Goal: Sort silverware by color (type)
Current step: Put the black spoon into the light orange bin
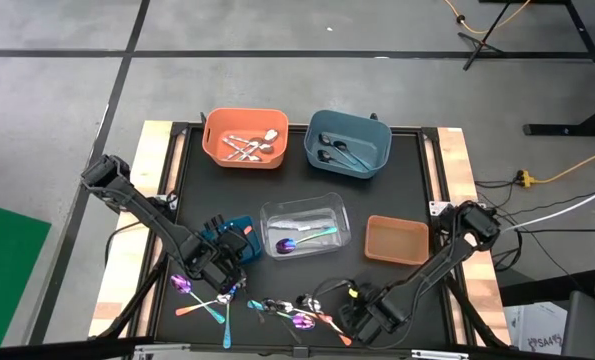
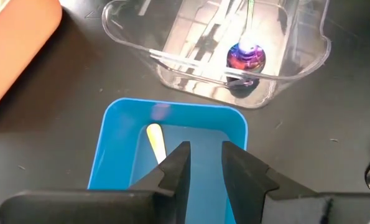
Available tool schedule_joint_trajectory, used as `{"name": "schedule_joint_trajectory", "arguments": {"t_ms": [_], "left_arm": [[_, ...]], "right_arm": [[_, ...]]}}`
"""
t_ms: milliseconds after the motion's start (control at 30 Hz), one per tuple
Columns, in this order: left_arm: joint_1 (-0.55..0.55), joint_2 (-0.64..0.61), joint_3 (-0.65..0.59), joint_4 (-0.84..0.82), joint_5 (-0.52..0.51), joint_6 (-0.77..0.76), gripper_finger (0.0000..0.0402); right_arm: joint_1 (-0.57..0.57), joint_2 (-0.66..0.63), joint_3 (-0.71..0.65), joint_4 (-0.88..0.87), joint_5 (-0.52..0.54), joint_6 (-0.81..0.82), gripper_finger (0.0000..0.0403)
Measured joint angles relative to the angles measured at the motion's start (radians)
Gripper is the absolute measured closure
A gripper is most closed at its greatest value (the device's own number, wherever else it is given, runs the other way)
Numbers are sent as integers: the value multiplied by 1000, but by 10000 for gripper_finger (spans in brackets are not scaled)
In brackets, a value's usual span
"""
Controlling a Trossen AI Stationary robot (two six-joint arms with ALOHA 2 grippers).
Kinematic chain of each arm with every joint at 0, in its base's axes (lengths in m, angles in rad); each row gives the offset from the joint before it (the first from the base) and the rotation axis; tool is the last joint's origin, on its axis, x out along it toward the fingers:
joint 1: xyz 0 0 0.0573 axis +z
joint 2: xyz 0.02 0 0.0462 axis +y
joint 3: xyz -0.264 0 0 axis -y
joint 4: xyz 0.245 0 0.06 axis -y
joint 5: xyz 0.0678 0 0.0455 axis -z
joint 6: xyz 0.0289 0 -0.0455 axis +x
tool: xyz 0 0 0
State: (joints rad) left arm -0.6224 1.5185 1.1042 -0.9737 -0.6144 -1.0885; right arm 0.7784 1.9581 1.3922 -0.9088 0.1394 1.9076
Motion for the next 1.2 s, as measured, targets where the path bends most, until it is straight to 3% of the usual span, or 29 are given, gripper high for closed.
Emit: {"name": "schedule_joint_trajectory", "arguments": {"t_ms": [500,1200], "left_arm": [[0,0,0,0,3,0,317],[0,0,0,30,3,-2,317]], "right_arm": [[0,25,0,19,8,0,235],[0,23,-72,124,-60,2,249]]}}
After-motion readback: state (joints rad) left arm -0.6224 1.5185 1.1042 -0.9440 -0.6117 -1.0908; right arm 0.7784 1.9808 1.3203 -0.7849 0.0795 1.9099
